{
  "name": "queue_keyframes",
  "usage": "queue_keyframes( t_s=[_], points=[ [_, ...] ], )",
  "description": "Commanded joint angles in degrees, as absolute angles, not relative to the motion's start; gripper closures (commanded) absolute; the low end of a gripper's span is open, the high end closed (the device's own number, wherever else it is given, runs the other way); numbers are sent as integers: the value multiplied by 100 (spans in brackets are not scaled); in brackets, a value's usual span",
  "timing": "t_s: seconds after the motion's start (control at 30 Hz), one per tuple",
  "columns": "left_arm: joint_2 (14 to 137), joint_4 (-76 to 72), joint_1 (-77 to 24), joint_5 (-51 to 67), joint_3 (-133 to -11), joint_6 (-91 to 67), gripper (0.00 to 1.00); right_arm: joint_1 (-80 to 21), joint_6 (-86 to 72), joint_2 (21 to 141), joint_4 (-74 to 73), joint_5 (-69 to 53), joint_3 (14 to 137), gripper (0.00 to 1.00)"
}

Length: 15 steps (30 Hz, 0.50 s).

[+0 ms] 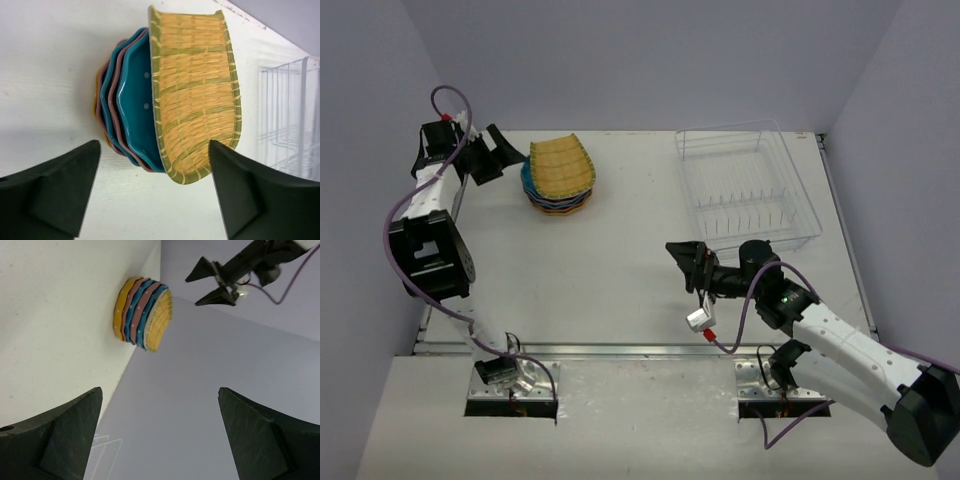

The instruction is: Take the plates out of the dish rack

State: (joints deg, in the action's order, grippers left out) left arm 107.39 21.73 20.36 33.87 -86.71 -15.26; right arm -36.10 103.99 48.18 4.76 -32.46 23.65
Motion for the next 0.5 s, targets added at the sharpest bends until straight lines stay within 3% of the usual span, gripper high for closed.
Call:
queue_keyframes(
  t_s=[0.0,0.13,0.27,0.4,0.47],
  points=[
    [9812,2157,2088,3304,-9058,-1003,2,-3604,9153,5070,1017,-2669,2857,1],
    [9320,2779,2046,3451,-9189,-127,0,-3600,6912,5587,829,-1378,4089,1],
    [8721,3246,1725,2936,-8724,942,0,-3292,3951,6304,-514,250,5681,1],
    [7933,3477,1214,2581,-7821,1678,0,-2347,1367,6615,-2156,225,6627,1],
    [7673,3498,975,2479,-7542,1756,0,-2189,1072,6611,-2303,106,6594,1]
  ],
)
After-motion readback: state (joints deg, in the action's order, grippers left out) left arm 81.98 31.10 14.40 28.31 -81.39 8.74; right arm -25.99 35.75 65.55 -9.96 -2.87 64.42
